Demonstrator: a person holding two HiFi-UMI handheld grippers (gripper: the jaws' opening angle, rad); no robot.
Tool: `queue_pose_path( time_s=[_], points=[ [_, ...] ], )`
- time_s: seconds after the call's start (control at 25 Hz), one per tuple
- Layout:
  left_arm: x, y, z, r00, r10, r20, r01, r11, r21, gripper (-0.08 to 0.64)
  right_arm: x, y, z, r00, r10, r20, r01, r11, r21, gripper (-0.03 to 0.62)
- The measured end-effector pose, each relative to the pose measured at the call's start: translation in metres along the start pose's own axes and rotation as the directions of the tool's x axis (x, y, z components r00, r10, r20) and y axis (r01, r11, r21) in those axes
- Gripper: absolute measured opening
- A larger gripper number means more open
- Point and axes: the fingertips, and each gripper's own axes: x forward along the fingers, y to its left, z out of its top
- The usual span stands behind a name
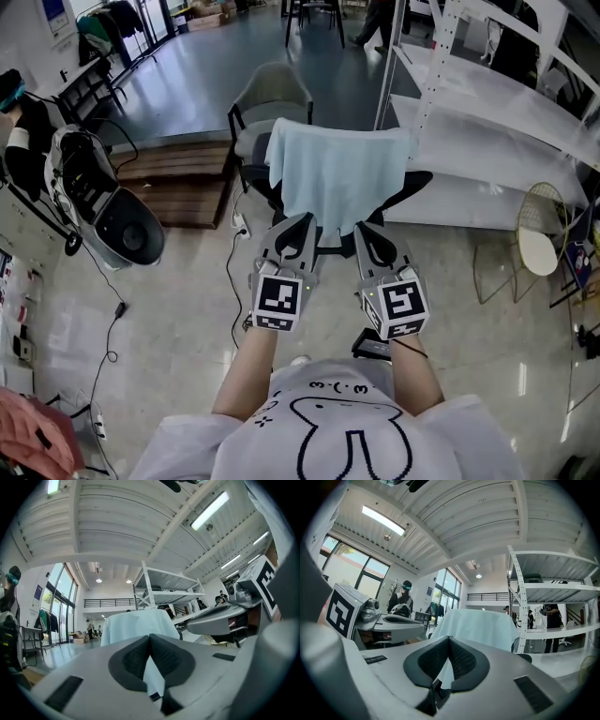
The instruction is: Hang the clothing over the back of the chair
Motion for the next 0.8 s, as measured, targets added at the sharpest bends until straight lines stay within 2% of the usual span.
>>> queue_pose_path(
  time_s=[0.44,0.8],
  points=[
    [0.012,-0.005,0.012,1.000,-0.019,0.015,0.019,1.000,-0.004,0.012,0.006,-0.018,0.007,1.000,0.002,-0.008,-0.002,1.000,0.002,-0.008],
    [0.011,-0.007,0.021,0.999,-0.036,0.023,0.036,0.999,-0.004,0.012,0.004,-0.015,0.010,1.000,0.017,-0.019,-0.017,1.000,-0.004,-0.008]
  ],
)
